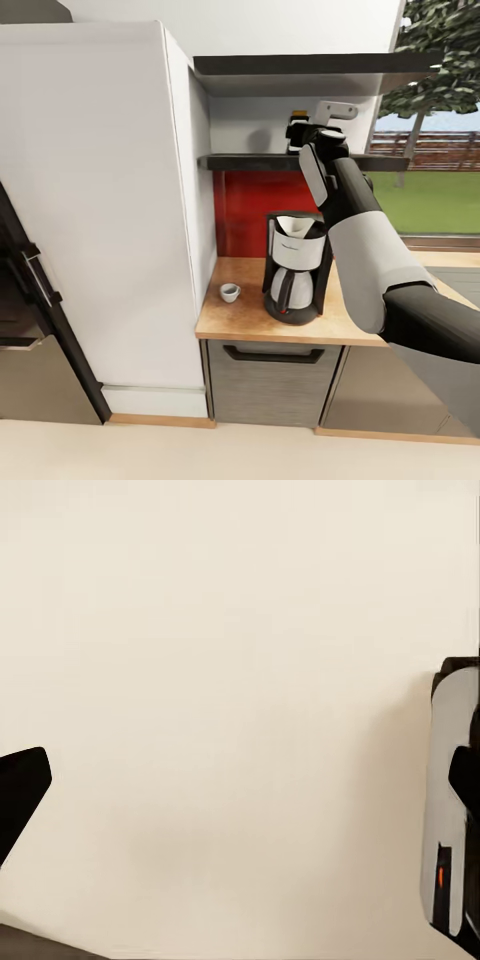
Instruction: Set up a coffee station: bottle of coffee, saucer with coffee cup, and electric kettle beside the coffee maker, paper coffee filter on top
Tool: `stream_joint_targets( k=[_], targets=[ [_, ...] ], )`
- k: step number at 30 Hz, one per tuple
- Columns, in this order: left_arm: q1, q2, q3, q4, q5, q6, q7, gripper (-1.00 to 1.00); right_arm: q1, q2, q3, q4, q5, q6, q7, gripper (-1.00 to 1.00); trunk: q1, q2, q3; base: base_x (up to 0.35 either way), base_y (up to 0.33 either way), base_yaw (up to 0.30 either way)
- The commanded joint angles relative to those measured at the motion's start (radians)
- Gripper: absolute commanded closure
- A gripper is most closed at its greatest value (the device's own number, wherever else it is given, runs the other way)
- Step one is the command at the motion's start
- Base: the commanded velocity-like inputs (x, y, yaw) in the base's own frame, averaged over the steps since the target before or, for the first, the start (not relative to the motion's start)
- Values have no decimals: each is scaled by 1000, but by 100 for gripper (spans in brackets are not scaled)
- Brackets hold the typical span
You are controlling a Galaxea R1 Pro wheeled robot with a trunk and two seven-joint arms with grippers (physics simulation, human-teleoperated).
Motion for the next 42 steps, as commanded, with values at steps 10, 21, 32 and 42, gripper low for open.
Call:
stream_joint_targets(
  k=[10,21,32,42],
  targets=[
    [-11,0,-6,2,34,7,-194,-100,-2,0,3,-3,0,3,-9,-100,1,-2,-2,0,227,0],
    [-1,51,-6,16,50,14,-211,-100,-1,0,-2,42,116,0,-79,-100,1,-2,-2,0,14,0],
    [4,82,-5,22,49,18,-209,-100,-2,-3,0,44,127,-2,-100,-100,1,-2,-2,0,0,0],
    [2,102,-7,48,48,53,-206,-100,-1,-3,0,44,127,-1,-99,-100,1,-2,-2,179,55,0]
  ],
)
